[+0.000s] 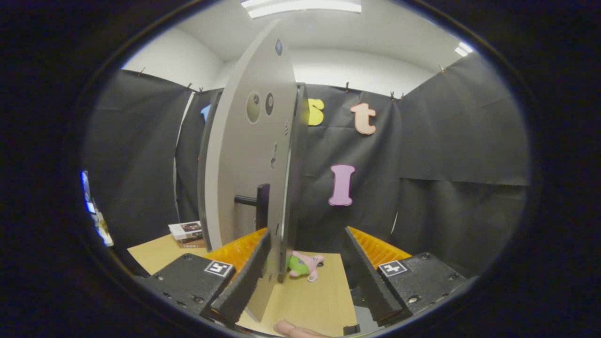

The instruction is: Open the shoe cabinet door, grab the shoes and put them into the shoe cabinet, then close the shoe cabinet door.

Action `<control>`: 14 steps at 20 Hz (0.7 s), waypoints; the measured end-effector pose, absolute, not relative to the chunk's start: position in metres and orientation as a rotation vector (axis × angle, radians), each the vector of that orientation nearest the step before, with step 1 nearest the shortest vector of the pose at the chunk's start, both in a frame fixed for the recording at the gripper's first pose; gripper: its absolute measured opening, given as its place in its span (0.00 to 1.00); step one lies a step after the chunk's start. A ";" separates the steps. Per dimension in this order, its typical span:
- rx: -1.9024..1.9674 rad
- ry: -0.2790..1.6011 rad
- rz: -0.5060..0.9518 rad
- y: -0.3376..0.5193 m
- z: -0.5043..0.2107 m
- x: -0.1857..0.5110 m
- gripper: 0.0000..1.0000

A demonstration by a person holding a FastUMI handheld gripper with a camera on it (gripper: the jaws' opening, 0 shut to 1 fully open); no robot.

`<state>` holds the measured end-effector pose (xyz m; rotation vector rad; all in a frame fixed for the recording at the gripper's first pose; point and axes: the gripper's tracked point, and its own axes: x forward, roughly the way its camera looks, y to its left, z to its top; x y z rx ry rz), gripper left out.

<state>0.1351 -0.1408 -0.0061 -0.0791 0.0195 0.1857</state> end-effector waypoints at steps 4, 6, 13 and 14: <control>-0.079 -0.024 0.154 -0.139 0.009 0.145 0.93; -0.065 -0.014 0.163 -0.137 0.007 0.143 0.93; -0.001 0.041 0.277 -0.109 0.000 0.140 0.93; -0.004 0.047 0.291 -0.100 0.000 0.136 0.93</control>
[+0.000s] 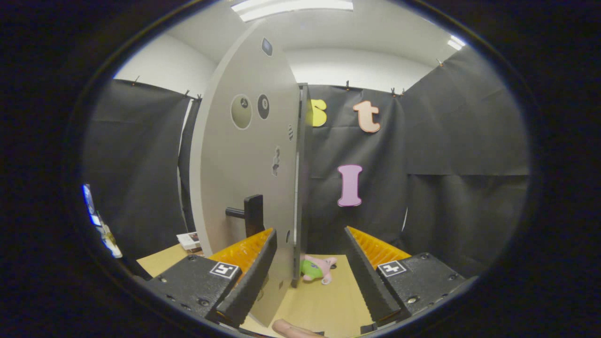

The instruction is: Open the shoe cabinet door, grab the shoes and put them into the shoe cabinet, then close the shoe cabinet door.

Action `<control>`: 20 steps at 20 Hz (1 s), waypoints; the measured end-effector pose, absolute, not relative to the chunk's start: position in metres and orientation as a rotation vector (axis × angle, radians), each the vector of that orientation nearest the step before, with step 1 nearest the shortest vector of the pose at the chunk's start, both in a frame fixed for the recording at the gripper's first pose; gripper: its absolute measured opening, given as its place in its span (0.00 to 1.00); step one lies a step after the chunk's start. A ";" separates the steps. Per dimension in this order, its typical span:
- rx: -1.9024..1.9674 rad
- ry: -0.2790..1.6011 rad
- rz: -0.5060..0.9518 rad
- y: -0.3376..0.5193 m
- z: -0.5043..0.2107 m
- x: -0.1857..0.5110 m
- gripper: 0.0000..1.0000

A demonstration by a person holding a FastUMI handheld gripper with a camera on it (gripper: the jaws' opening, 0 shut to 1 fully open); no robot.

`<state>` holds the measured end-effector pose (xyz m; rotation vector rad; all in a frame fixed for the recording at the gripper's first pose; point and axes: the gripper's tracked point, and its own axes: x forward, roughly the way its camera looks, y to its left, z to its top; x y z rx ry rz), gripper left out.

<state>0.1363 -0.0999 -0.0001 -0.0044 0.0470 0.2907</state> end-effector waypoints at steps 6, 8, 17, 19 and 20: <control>0.002 0.049 0.342 -0.055 0.000 0.131 0.93; -0.007 0.049 0.343 -0.044 0.000 0.132 0.93; -0.022 0.051 0.320 -0.011 0.002 0.128 0.93; -0.011 0.052 0.299 -0.003 0.002 0.128 0.93; 0.002 0.060 0.279 -0.002 -0.001 0.128 0.93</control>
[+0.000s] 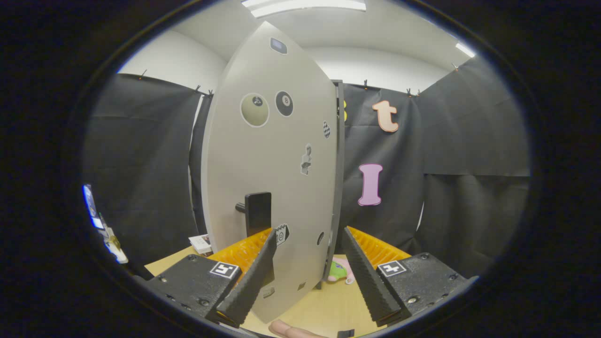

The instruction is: Open the shoe cabinet door, grab the shoes and put them into the shoe cabinet, then close the shoe cabinet door.

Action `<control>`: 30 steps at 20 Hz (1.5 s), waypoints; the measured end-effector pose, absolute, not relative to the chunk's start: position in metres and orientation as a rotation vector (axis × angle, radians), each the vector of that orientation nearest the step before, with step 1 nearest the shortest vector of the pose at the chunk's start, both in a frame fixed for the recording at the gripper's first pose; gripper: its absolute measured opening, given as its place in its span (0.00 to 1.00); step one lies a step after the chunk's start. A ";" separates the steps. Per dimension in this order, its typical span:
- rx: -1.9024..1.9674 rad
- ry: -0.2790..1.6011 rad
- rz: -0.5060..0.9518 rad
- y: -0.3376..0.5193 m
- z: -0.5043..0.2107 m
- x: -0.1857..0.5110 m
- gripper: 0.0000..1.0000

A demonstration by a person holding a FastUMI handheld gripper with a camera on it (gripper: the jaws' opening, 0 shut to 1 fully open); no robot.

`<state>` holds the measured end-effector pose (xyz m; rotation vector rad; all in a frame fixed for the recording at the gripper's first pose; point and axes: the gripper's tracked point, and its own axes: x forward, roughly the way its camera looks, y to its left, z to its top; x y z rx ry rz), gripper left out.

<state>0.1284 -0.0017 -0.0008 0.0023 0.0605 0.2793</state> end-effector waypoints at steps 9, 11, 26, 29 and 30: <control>-0.019 0.063 0.188 0.048 0.003 0.137 0.93; 0.012 0.080 0.206 0.072 0.001 0.143 0.93; -0.039 0.072 0.185 0.112 -0.017 0.087 0.99; -0.019 0.064 0.195 0.100 -0.010 0.063 0.99; -0.017 0.062 0.204 0.097 -0.010 0.054 0.99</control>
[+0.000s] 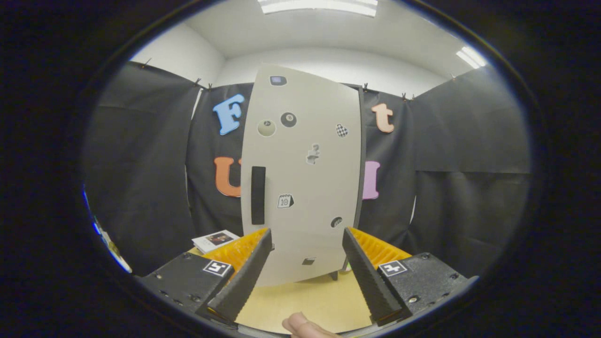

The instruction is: Open the shoe cabinet door, grab the shoes and put them into the shoe cabinet, then close the shoe cabinet door.

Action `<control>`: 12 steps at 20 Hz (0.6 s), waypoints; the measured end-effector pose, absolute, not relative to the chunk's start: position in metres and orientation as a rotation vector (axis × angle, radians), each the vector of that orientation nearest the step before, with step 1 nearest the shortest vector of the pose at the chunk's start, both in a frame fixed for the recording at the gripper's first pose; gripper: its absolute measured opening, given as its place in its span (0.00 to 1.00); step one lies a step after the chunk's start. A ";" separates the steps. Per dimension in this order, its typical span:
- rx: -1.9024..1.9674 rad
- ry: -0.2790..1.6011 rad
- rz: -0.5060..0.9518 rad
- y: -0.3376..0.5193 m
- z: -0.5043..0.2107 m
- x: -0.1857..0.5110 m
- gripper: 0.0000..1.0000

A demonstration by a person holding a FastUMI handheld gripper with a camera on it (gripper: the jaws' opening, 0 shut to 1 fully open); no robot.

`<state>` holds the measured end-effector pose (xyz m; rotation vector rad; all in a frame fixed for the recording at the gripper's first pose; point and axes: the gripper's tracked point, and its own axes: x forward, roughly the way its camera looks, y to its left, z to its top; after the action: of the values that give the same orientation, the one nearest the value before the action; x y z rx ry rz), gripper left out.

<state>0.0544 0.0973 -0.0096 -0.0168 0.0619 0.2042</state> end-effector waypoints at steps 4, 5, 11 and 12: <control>0.006 0.029 0.208 0.066 -0.011 0.025 0.99; 0.021 0.020 0.199 0.055 -0.013 0.019 0.99; 0.030 0.008 0.164 0.006 -0.034 -0.002 0.99; 0.020 0.005 0.156 -0.001 -0.036 -0.005 0.99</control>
<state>-0.0050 -0.0014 -0.0357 0.0196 0.0047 0.1561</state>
